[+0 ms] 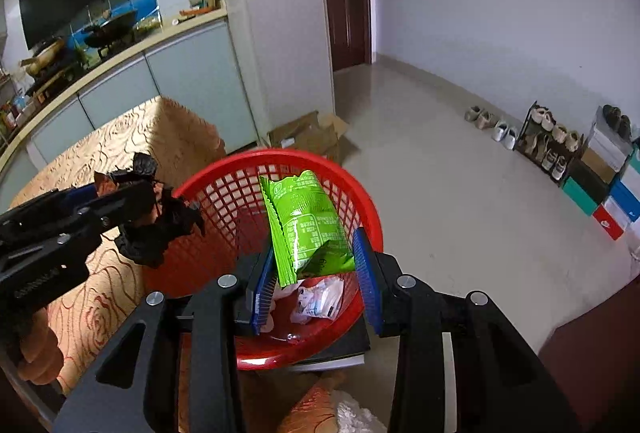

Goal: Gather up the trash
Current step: 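Carry both items to the red basket and open both tools over it, then move both tools back from the basket toward the table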

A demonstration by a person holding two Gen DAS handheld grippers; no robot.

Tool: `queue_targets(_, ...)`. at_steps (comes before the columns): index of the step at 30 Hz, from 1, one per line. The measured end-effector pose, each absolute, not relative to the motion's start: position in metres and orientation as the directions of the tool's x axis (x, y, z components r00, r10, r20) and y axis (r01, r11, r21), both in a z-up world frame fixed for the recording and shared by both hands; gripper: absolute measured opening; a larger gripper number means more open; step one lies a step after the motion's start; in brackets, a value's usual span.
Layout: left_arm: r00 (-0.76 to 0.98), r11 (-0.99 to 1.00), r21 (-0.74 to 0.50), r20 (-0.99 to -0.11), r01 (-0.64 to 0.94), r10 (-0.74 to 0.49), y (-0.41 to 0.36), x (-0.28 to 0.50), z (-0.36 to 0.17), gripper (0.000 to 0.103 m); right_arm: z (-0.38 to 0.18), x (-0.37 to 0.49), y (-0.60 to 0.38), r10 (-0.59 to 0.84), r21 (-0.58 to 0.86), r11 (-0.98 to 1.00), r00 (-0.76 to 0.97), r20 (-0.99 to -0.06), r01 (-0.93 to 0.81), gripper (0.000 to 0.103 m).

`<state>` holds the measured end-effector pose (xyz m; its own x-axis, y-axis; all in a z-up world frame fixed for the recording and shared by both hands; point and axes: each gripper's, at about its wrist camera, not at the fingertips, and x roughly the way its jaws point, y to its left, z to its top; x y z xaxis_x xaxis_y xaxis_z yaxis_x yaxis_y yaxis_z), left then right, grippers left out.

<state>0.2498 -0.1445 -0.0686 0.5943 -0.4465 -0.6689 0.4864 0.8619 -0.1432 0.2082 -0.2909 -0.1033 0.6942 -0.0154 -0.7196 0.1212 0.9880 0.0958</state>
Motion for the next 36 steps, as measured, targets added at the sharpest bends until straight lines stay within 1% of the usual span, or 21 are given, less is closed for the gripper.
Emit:
queue_targets(5,0.59,0.862,-0.145,-0.673,0.486,-0.446,-0.144,0.254,-0.072,0.041,-0.111,0.215,-0.286,-0.005,0.093,0.99,0.686,-0.728,0.106,0.037)
queue_targets(7,0.587,0.861,-0.153,-0.673,0.485,-0.45,-0.143,0.256,-0.072,0.045,-0.113,0.218,-0.284,0.002,0.096,0.99,0.681,-0.732,0.101,0.038)
queue_targets(11,0.579,0.861,-0.177,-0.674,0.477,-0.459,-0.139,0.259,-0.074,0.055,-0.115,0.219,-0.284,-0.003,0.096,0.99,0.682,-0.732,0.108,0.049)
queue_targets(17,0.581,0.863,-0.196,-0.667,0.466,-0.465,-0.133,0.257,-0.07,0.065,-0.113,0.216,-0.283,0.004,0.106,0.989,0.684,-0.73,0.107,0.051)
queue_targets(20,0.601,0.868,-0.19,-0.653,0.46,-0.461,-0.126,0.251,-0.063,0.068,-0.108,0.21,-0.283,0.005,0.11,0.988,0.693,-0.721,0.107,0.051)
queue_targets(26,0.648,0.882,-0.16,-0.623,0.442,-0.438,-0.115,0.236,-0.048,0.072,-0.092,0.195,-0.279,-0.004,0.113,0.987,0.723,-0.691,0.113,0.051)
queue_targets(31,0.684,0.895,-0.153,-0.595,0.42,-0.422,-0.101,0.222,-0.035,0.073,-0.078,0.183,-0.273,-0.013,0.109,0.987,0.747,-0.665,0.114,0.052)
queue_targets(33,0.7,0.9,-0.144,-0.583,0.411,-0.413,-0.096,0.216,-0.03,0.073,-0.072,0.179,-0.27,-0.019,0.103,0.988,0.758,-0.652,0.115,0.054)
queue_targets(34,0.707,0.903,-0.141,-0.578,0.406,-0.408,-0.093,0.213,-0.027,0.073,-0.068,0.176,-0.269,-0.021,0.104,0.988,0.764,-0.645,0.115,0.057)
queue_targets(36,0.727,0.91,-0.127,-0.563,0.396,-0.395,-0.087,0.205,-0.021,0.073,-0.063,0.172,-0.266,-0.021,0.104,0.988,0.774,-0.633,0.112,0.059)
